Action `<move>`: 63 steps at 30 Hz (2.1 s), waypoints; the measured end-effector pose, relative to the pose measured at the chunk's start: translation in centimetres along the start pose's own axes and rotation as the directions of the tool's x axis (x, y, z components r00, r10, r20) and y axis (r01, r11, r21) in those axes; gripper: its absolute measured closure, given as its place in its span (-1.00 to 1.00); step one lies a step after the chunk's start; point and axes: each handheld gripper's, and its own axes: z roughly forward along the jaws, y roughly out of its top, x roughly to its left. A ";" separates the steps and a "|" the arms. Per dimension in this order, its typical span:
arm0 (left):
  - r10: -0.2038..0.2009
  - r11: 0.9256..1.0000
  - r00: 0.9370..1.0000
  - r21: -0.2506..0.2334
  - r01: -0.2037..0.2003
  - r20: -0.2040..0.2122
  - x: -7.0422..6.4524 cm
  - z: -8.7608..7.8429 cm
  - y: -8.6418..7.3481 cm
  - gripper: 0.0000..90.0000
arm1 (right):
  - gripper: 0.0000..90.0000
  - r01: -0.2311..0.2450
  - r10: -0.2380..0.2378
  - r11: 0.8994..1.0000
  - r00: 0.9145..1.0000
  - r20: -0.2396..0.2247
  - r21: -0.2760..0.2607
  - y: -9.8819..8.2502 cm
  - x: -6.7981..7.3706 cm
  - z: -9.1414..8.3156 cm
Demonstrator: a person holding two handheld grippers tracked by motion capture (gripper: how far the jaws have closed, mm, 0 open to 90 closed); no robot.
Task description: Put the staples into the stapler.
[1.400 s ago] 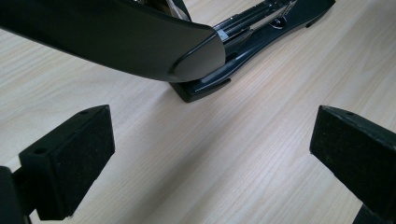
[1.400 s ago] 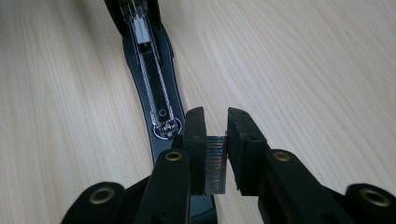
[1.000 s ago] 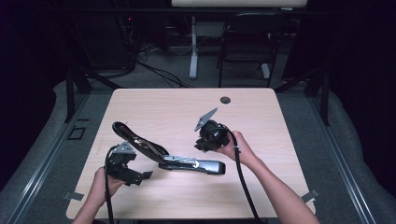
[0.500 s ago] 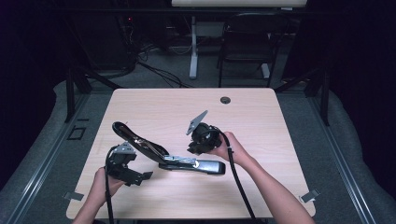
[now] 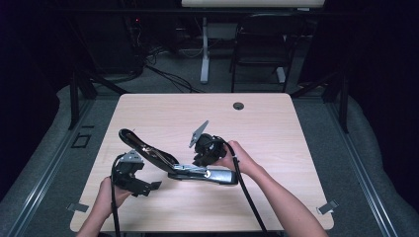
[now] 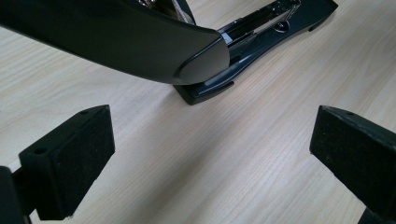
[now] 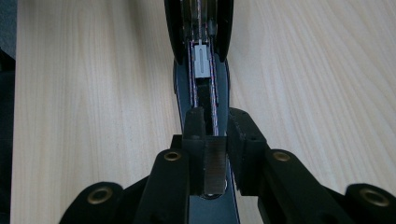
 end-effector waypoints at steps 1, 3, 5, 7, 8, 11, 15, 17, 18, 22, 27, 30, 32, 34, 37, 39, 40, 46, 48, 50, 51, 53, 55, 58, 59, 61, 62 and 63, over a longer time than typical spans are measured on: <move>0.000 1.000 1.000 0.000 0.000 0.000 0.0 0.0 0.0 -1.00 | 0.74 -0.003 0.003 1.000 1.000 -0.008 0.003 0.0 0.0 0.1; 0.000 1.000 1.000 -0.001 0.000 0.001 0.0 0.0 0.0 -1.00 | 0.74 0.009 -0.009 1.000 1.000 -0.012 0.015 0.1 0.0 0.4; 0.000 1.000 1.000 0.000 0.000 0.000 0.0 0.0 0.0 -1.00 | 0.74 0.014 -0.014 1.000 1.000 -0.016 0.021 0.2 0.0 0.6; 0.001 1.000 1.000 0.000 -0.001 0.000 0.0 0.0 0.0 -1.00 | 0.74 0.011 -0.010 1.000 1.000 -0.023 0.026 0.2 0.0 0.8; 0.001 1.000 1.000 0.000 -0.001 0.000 0.0 0.0 0.0 -1.00 | 0.74 0.013 -0.012 1.000 1.000 -0.022 0.025 0.2 -0.1 0.9; 0.001 1.000 1.000 0.000 -0.001 0.000 0.0 0.0 0.0 -1.00 | 0.74 0.008 -0.007 0.999 1.000 -0.025 0.034 0.1 -0.2 1.1; 0.000 1.000 1.000 0.000 0.000 0.000 0.0 0.0 0.0 -1.00 | 0.74 0.002 -0.001 0.999 1.000 -0.029 0.034 0.0 -0.4 1.4; 0.000 1.000 1.000 0.001 0.000 0.000 0.0 0.1 0.0 -1.00 | 0.73 0.001 0.000 0.999 0.999 -0.032 0.037 0.0 -0.5 1.5; 0.000 1.000 1.000 0.001 0.000 -0.002 0.0 0.1 0.0 -1.00 | 0.74 0.001 0.000 0.999 0.999 -0.032 0.038 0.0 -0.5 1.5; 0.000 1.000 1.000 0.003 0.000 -0.001 0.0 0.1 0.0 -1.00 | 0.73 0.006 -0.004 0.999 0.999 -0.032 0.046 0.0 -0.5 1.8; 0.001 1.000 1.000 0.004 -0.001 -0.002 0.0 0.1 0.0 -1.00 | 0.73 0.015 -0.013 0.998 0.999 -0.032 0.065 0.1 -0.4 2.2; 0.004 1.000 1.000 0.010 -0.004 -0.006 0.0 0.1 0.0 -1.00 | 0.73 0.021 -0.019 0.997 0.999 -0.031 0.071 0.2 -0.3 2.4; 0.004 1.000 1.000 0.011 -0.004 -0.004 0.1 0.1 0.0 -1.00 | 0.74 0.027 -0.025 0.997 0.999 -0.029 0.075 0.2 -0.3 2.4; 0.005 1.000 1.000 0.011 -0.005 -0.004 0.0 0.1 0.0 -1.00 | 0.74 0.033 -0.031 0.996 0.999 -0.027 0.079 0.2 -0.3 2.4; 0.006 1.000 1.000 0.012 -0.006 -0.006 0.0 0.2 0.0 -1.00 | 0.74 0.034 -0.032 0.996 0.999 -0.031 0.082 0.2 -0.2 2.6; 0.006 1.000 1.000 0.013 -0.006 -0.006 0.0 0.2 0.0 -1.00 | 0.73 0.041 -0.038 0.995 0.999 -0.032 0.093 0.2 -0.2 2.6; 0.006 1.000 1.000 0.013 -0.006 -0.005 0.0 0.2 0.0 -1.00 | 0.73 0.041 -0.038 0.994 0.999 -0.032 0.097 0.2 -0.2 2.6; 0.005 1.000 1.000 0.014 -0.005 -0.009 0.0 0.2 0.1 -1.00 | 0.73 0.047 -0.043 0.992 0.998 -0.036 0.115 0.0 -0.3 2.7; 0.007 1.000 1.000 0.016 -0.007 -0.010 0.0 0.2 0.1 -1.00 | 0.73 0.047 -0.042 0.992 0.998 -0.038 0.117 0.0 -0.3 2.7; 0.007 1.000 1.000 0.015 -0.006 -0.009 0.0 0.2 0.1 -1.00 | 0.73 0.046 -0.042 0.992 0.998 -0.040 0.117 -0.1 -0.4 2.7; 0.006 1.000 1.000 0.016 -0.006 -0.008 0.0 0.2 0.1 -1.00 | 0.73 0.043 -0.038 0.992 0.998 -0.040 0.115 -0.1 -0.4 2.7; 0.005 1.000 1.000 0.014 -0.004 -0.009 0.0 0.2 0.1 -1.00 | 0.73 0.042 -0.038 0.992 0.998 -0.042 0.116 -0.1 -0.4 2.7; 0.002 1.000 1.000 0.014 -0.002 -0.009 0.0 0.2 0.1 -1.00 | 0.73 0.041 -0.036 0.992 0.998 -0.046 0.119 -0.2 -0.5 2.6; 0.005 1.000 1.000 0.016 -0.005 -0.008 0.0 0.2 0.1 -1.00 | 0.73 0.034 -0.028 0.993 0.998 -0.050 0.110 -0.3 -0.5 2.6; 0.005 1.000 1.000 0.016 -0.005 -0.008 0.0 0.2 0.1 -1.00 | 0.72 0.033 -0.028 0.993 0.998 -0.051 0.110 -0.3 -0.5 2.6; 0.003 1.000 1.000 0.015 -0.003 -0.009 0.0 0.2 0.1 -1.00 | 0.69 0.030 -0.025 0.994 0.998 -0.051 0.110 -0.3 -0.6 2.6; 0.003 1.000 1.000 0.014 -0.003 -0.010 0.0 0.2 0.1 -1.00 | 0.65 0.029 -0.024 0.993 0.999 -0.047 0.115 -0.3 -0.6 2.6; 0.002 1.000 1.000 0.013 -0.002 -0.009 0.0 0.2 0.1 -1.00 | 0.65 0.030 -0.025 0.992 0.999 -0.048 0.121 -0.4 -0.6 2.6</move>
